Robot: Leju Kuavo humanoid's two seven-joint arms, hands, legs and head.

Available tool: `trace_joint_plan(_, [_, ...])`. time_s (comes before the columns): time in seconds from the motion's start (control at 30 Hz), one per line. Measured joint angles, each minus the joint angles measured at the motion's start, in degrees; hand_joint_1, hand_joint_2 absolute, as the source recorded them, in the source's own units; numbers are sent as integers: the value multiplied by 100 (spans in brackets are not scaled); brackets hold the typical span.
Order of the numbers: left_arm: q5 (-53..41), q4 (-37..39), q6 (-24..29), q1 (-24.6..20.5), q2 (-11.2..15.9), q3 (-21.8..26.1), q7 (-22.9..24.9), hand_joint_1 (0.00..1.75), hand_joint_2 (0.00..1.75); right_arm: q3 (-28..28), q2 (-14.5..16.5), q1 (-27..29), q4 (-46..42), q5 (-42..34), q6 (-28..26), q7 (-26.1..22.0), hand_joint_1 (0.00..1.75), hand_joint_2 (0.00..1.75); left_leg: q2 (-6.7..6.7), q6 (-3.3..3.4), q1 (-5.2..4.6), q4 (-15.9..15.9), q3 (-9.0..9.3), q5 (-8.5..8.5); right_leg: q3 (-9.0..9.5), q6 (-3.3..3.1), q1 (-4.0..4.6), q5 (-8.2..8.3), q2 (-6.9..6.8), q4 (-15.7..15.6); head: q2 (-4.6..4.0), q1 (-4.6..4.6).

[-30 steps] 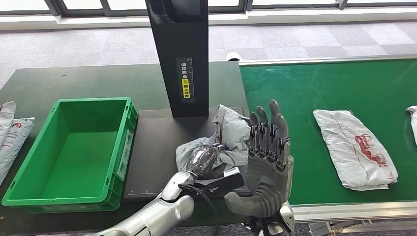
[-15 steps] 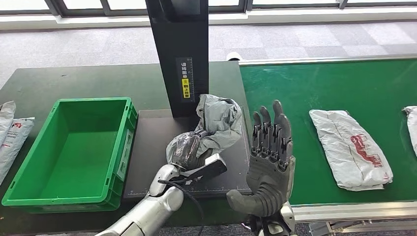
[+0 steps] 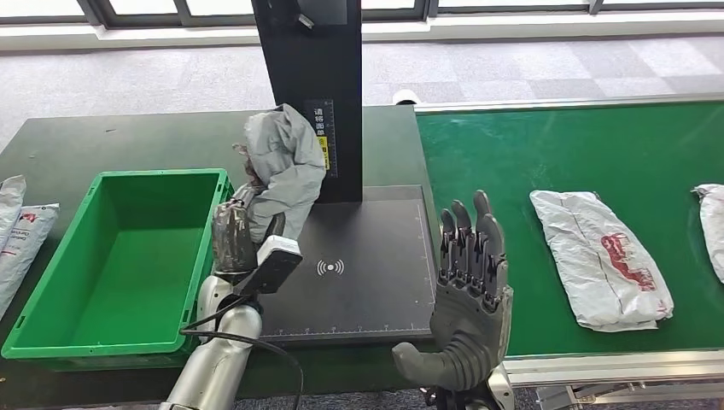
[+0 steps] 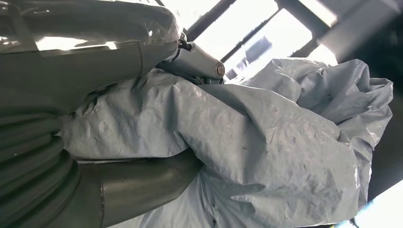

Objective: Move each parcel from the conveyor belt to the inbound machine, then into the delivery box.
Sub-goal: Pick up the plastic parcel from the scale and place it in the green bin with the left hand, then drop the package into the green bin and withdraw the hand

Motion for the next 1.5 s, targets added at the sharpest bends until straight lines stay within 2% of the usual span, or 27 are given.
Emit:
trace_joint_plan(0.2, [471,-1314,4,365,13,720,-572,175,175,0,-8,150,-100,89,-116,1,0,175,-2,0,0,0,-4,0,-3,0,-1,0,-2,-1,0,0])
trace_joint_plan(0.7, [874,-3125,4,658,-5,1783,-914,175,175,0,-47,333,-254,127,-190,1,0,175,-1,-1,3,0,-5,1,-5,-1,2,0,-1,0,0,0])
trace_joint_plan(0.87, [968,-3537,4,679,105,2032,-922,175,175,0,-78,356,-291,99,-198,1,0,175,-2,-1,2,0,-4,1,-2,-1,2,0,-1,0,0,0])
trace_joint_plan(1.07, [889,-3667,4,714,186,2196,-926,175,175,0,-97,359,-296,74,-196,1,0,175,-2,-2,2,1,-3,2,-1,-1,1,1,-2,-1,0,0])
trace_joint_plan(1.17, [657,-3581,4,692,241,2264,-794,175,175,0,-111,359,-296,53,-167,1,0,175,-2,-2,1,1,-1,2,-2,-1,1,1,-2,-1,0,0])
trace_joint_plan(1.23, [275,-3245,-1,593,372,2303,-385,175,175,0,-115,357,-296,21,-115,1,0,175,-5,-4,1,1,0,3,-1,-1,1,1,-5,-2,0,0])
trace_joint_plan(1.4, [-804,-1486,-36,68,943,2342,1018,175,175,0,-145,351,-296,-13,-66,1,0,175,7,-18,5,0,-1,15,-13,-19,6,15,1,0,0,1])
trace_joint_plan(1.5, [-1233,-249,-108,-340,1250,2343,1506,175,175,0,-173,348,-296,-37,-60,1,0,175,10,-22,7,0,-6,24,-18,-24,8,23,4,2,0,1])
